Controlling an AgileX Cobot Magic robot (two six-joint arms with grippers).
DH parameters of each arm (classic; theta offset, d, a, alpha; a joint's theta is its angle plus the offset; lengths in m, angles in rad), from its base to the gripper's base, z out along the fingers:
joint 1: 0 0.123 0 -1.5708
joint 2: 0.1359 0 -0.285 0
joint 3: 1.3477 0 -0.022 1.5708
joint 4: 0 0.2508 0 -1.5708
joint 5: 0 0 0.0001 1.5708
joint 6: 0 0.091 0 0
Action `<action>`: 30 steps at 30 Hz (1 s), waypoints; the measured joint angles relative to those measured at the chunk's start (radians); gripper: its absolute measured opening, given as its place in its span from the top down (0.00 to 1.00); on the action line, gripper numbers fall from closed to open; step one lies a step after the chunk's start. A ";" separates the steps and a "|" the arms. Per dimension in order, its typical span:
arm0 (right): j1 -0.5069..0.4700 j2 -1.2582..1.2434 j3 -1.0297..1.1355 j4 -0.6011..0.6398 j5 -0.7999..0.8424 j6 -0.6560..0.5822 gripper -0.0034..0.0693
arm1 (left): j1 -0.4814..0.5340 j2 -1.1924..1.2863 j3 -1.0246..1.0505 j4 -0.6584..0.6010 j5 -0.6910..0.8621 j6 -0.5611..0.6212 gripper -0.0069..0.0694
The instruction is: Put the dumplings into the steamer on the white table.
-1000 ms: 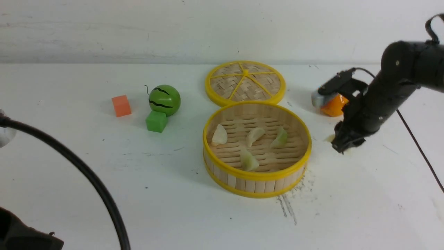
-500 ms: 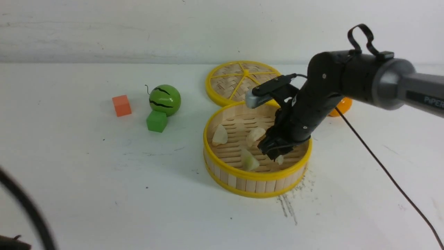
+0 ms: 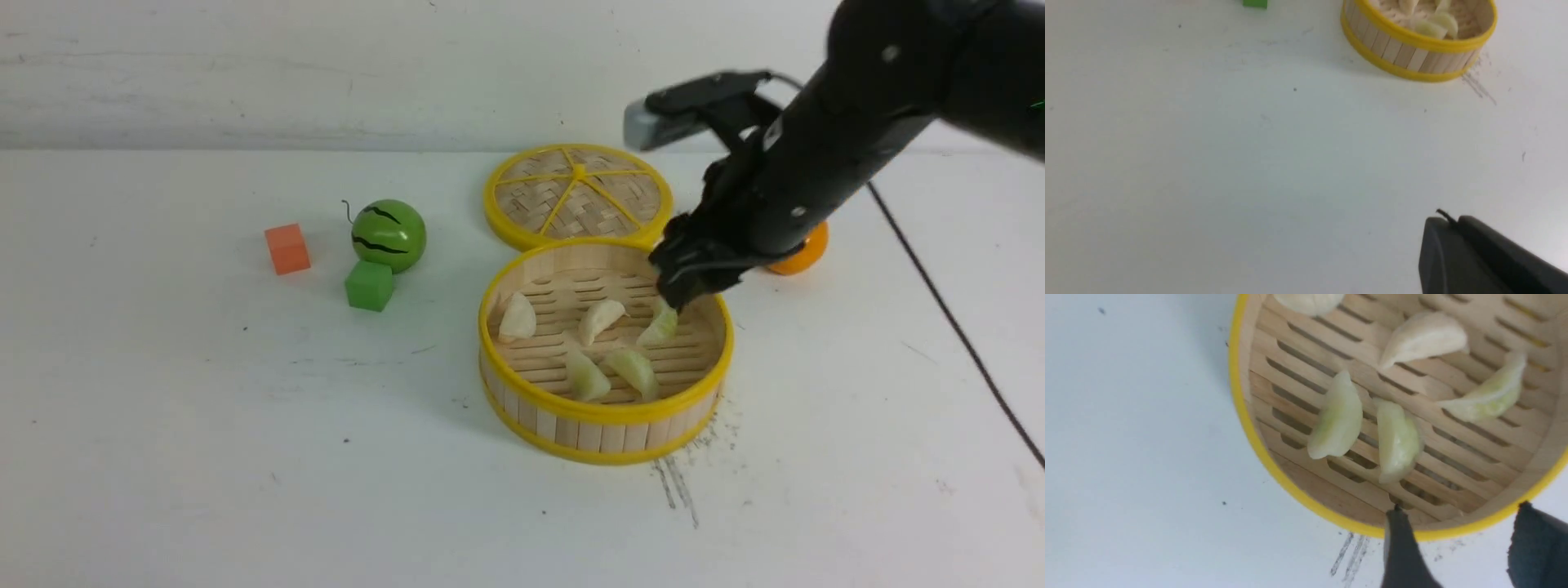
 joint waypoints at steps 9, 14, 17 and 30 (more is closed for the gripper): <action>0.000 -0.468 0.340 0.125 -0.223 -0.063 0.95 | 0.000 -0.070 0.122 0.002 -0.151 -0.002 0.87; 0.000 -0.742 0.563 0.229 -0.372 -0.170 0.98 | 0.000 -0.070 0.131 0.002 -0.154 -0.002 0.87; 0.000 -0.905 0.686 0.278 -0.447 -0.214 0.98 | 0.000 -0.070 0.131 0.002 -0.157 -0.002 0.86; 0.000 -1.292 0.879 0.295 -0.547 -0.230 0.97 | 0.000 -0.070 0.131 0.003 -0.157 -0.002 0.84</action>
